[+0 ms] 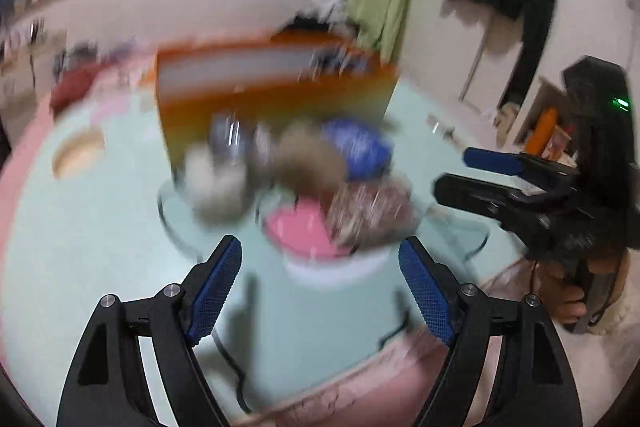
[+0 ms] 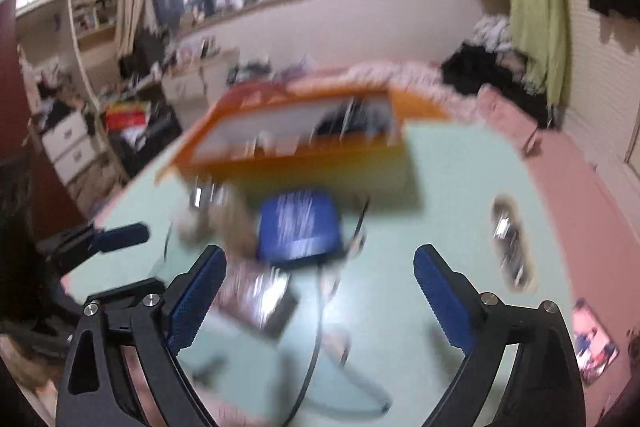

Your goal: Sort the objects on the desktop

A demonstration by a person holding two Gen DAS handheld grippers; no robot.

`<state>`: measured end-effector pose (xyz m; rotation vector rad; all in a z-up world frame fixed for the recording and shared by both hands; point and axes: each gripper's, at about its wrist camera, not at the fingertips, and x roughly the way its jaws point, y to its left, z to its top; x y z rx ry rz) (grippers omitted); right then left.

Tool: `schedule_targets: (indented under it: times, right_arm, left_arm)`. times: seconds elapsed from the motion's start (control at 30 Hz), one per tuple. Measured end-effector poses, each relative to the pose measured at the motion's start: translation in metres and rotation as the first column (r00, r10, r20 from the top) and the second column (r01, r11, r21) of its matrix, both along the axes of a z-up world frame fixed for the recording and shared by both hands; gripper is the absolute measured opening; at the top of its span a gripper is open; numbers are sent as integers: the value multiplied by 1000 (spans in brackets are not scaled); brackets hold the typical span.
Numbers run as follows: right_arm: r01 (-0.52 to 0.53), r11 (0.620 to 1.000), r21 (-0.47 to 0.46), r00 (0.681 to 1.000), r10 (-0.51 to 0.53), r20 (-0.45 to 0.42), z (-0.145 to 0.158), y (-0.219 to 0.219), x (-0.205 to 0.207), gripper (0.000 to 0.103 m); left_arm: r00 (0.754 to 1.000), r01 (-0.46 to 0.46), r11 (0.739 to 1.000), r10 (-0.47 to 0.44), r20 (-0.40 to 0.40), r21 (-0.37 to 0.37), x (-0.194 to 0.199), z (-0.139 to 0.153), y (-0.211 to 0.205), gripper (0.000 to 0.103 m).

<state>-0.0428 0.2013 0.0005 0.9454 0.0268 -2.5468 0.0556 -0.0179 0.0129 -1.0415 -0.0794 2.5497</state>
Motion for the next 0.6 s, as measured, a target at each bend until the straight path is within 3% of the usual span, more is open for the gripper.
schedule_targets:
  times: [0.03,0.07,0.13,0.2,0.23,0.33,0.6]
  right_arm:
    - [-7,1000,24,1000,7,14,-8,-1,2,95]
    - [-11,999,46,1000,10,24,-14,-3,2,95]
    - [-9,998,68,997,4,77,-29,-3,-6,98]
    - [7,986,166,1000,-9,9,-35,-11,-3,103]
    - [5,981,195,1000,0,-25,-37,-14,1,103]
    - [-26,987,158,997,37,-65,-35,-12,6,103]
    - [-33,988,151,996,46,-81,-29,-11,5,103]
  left_arm:
    - [1000,-14,1000,14,21,0,-1,-8,-2,81]
    - [999,-43,999,42,-27,-22,4,-9,-2,84]
    - [995,-91,993,87,-47,-79,7,-13,3,88]
    - [991,-122,979,110,-82,-164,8,-17,13,101]
    - [990,-116,978,100,-100,-172,10,-19,16,103]
    - [989,-105,979,85,-118,-173,10,-17,17,103]
    - [987,-108,981,86,-136,-164,8,-17,18,103]
